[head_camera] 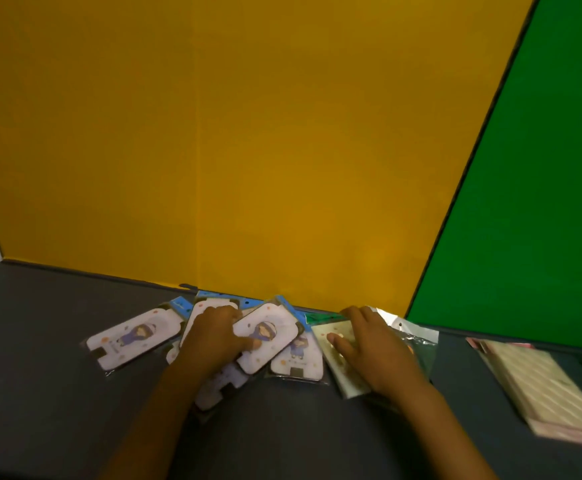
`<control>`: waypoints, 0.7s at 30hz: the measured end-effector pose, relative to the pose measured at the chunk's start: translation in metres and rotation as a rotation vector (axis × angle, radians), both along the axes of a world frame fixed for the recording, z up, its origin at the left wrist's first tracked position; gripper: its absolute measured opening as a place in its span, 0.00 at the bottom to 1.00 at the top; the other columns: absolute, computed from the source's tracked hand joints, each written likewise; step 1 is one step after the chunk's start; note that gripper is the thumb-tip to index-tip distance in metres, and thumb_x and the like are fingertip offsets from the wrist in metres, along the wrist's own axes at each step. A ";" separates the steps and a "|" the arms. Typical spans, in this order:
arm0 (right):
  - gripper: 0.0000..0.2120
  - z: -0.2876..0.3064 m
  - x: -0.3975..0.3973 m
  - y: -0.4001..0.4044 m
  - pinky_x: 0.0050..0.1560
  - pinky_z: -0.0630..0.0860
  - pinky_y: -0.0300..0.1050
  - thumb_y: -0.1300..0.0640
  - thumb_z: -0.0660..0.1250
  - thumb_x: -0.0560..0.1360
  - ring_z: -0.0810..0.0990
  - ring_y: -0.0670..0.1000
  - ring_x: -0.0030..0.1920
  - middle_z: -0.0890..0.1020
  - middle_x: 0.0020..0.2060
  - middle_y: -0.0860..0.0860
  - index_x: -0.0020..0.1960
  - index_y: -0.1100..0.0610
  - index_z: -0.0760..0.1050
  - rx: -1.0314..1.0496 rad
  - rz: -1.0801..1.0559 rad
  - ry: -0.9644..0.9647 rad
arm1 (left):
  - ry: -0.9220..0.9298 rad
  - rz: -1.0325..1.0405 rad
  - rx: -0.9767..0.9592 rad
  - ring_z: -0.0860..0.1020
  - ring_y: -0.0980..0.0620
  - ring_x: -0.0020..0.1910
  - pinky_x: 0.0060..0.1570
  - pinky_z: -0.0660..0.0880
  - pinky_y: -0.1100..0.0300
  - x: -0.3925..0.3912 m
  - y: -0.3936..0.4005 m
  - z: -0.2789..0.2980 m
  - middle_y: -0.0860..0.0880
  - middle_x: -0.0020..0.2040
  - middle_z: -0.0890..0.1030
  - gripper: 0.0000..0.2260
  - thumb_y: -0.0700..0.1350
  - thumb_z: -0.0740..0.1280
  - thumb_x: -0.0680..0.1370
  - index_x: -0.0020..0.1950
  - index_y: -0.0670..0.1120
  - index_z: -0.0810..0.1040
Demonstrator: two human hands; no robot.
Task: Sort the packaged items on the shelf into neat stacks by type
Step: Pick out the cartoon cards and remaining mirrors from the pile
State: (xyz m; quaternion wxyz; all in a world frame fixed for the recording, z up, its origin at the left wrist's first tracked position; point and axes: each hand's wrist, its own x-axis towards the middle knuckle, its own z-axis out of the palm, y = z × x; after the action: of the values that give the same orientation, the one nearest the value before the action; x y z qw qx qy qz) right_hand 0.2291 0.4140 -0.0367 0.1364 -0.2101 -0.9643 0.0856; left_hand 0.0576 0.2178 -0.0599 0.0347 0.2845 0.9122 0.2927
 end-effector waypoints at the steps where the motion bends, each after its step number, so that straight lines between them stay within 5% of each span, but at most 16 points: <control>1: 0.24 0.002 0.000 0.001 0.57 0.73 0.47 0.38 0.58 0.78 0.73 0.51 0.61 0.72 0.63 0.49 0.69 0.48 0.64 -0.001 -0.010 0.004 | -0.053 -0.013 0.043 0.78 0.50 0.48 0.47 0.75 0.57 0.000 -0.002 0.003 0.47 0.50 0.82 0.19 0.53 0.76 0.68 0.54 0.46 0.79; 5: 0.25 0.010 0.002 0.002 0.58 0.74 0.48 0.38 0.59 0.77 0.72 0.51 0.63 0.71 0.64 0.49 0.69 0.48 0.64 -0.006 -0.052 -0.025 | -0.173 -0.009 0.254 0.78 0.50 0.43 0.43 0.77 0.54 -0.003 -0.009 0.007 0.48 0.44 0.80 0.13 0.47 0.77 0.68 0.45 0.49 0.75; 8: 0.26 0.011 0.007 0.006 0.60 0.73 0.48 0.37 0.59 0.77 0.70 0.52 0.65 0.71 0.66 0.50 0.70 0.48 0.63 -0.002 -0.097 -0.084 | -0.349 0.022 0.493 0.80 0.47 0.48 0.45 0.81 0.47 0.001 -0.008 0.009 0.47 0.50 0.81 0.16 0.46 0.75 0.71 0.54 0.47 0.74; 11: 0.29 0.011 0.014 0.010 0.63 0.71 0.50 0.37 0.59 0.77 0.68 0.54 0.68 0.70 0.69 0.52 0.73 0.49 0.60 -0.003 -0.164 -0.184 | -0.599 0.017 0.742 0.81 0.44 0.51 0.33 0.82 0.53 0.015 0.002 0.017 0.44 0.55 0.79 0.17 0.42 0.72 0.74 0.60 0.44 0.70; 13: 0.33 0.011 0.017 0.012 0.65 0.70 0.50 0.35 0.60 0.76 0.68 0.54 0.69 0.69 0.70 0.52 0.75 0.50 0.58 -0.023 -0.207 -0.239 | -0.647 0.004 0.809 0.81 0.44 0.51 0.31 0.82 0.55 0.022 0.010 0.016 0.44 0.56 0.79 0.16 0.42 0.70 0.75 0.60 0.44 0.70; 17: 0.45 0.007 0.019 0.013 0.67 0.70 0.52 0.27 0.62 0.69 0.67 0.55 0.70 0.67 0.73 0.53 0.76 0.52 0.57 -0.046 -0.253 -0.341 | -0.779 -0.005 0.884 0.81 0.41 0.53 0.42 0.82 0.42 0.028 0.020 0.005 0.43 0.58 0.79 0.18 0.39 0.71 0.72 0.61 0.43 0.71; 21: 0.49 0.003 0.015 0.012 0.66 0.71 0.52 0.24 0.62 0.64 0.68 0.56 0.69 0.68 0.72 0.54 0.75 0.53 0.61 -0.038 -0.269 -0.382 | -0.942 -0.003 1.052 0.79 0.39 0.52 0.34 0.82 0.51 0.029 0.020 0.002 0.39 0.58 0.77 0.17 0.32 0.64 0.77 0.64 0.40 0.69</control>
State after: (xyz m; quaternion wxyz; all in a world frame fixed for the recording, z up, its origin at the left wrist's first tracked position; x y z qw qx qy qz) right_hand 0.2441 0.4264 -0.0333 -0.0424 -0.3515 -0.9342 0.0433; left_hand 0.0866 0.2373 -0.0577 0.2844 0.1079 0.5370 0.7869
